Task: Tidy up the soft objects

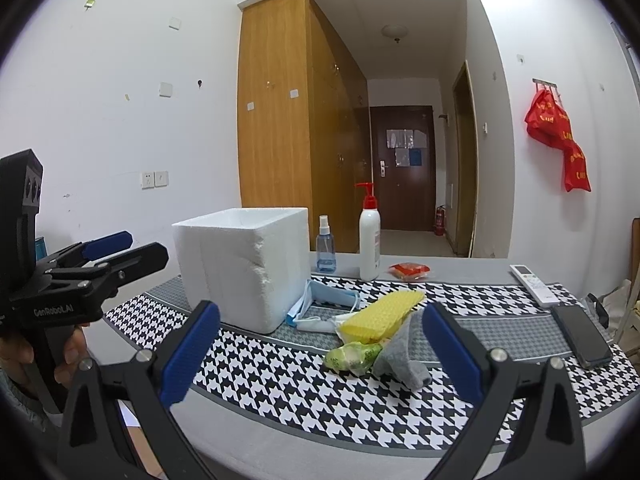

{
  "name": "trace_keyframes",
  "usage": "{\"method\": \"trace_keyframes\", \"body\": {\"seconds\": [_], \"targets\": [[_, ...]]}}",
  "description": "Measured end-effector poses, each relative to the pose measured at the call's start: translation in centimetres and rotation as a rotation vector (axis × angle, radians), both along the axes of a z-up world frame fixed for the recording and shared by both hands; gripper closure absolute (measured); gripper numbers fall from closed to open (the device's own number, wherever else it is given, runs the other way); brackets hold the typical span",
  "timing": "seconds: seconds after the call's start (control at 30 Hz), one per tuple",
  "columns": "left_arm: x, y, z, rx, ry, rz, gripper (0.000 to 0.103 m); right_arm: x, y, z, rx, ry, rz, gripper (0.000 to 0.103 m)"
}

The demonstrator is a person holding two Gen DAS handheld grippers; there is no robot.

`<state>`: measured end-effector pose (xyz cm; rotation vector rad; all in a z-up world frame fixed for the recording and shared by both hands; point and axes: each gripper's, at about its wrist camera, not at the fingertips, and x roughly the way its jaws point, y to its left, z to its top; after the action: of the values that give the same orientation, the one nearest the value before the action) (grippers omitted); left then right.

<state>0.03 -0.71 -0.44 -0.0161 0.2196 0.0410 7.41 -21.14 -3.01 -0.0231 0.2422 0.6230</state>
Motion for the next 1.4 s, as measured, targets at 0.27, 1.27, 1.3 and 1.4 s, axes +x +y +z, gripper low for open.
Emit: {"method": "trace_keyframes", "body": {"seconds": [0.27,1.27,1.3,1.4], "targets": [[-0.1,0.1,0.2,-0.009,-0.001,0.0,0.001,-0.1,-0.3,0.1,0.008,0.001,0.003,0.001],[0.7,-0.1,0.6,-0.049,0.022,-0.011,0.001,0.2,-1.7,0.3,0.014,0.003,-0.042,0.001],[0.9,-0.2,0.6,-0.053,0.028,-0.022,0.001,0.5,-1.6,0.2,0.006,0.01,-0.044,0.001],[1.5,-0.3,0.3,-0.059,0.038,-0.027,0.001,1.1,-1.4,-0.3,-0.017,0.022,-0.051,0.001]]}}
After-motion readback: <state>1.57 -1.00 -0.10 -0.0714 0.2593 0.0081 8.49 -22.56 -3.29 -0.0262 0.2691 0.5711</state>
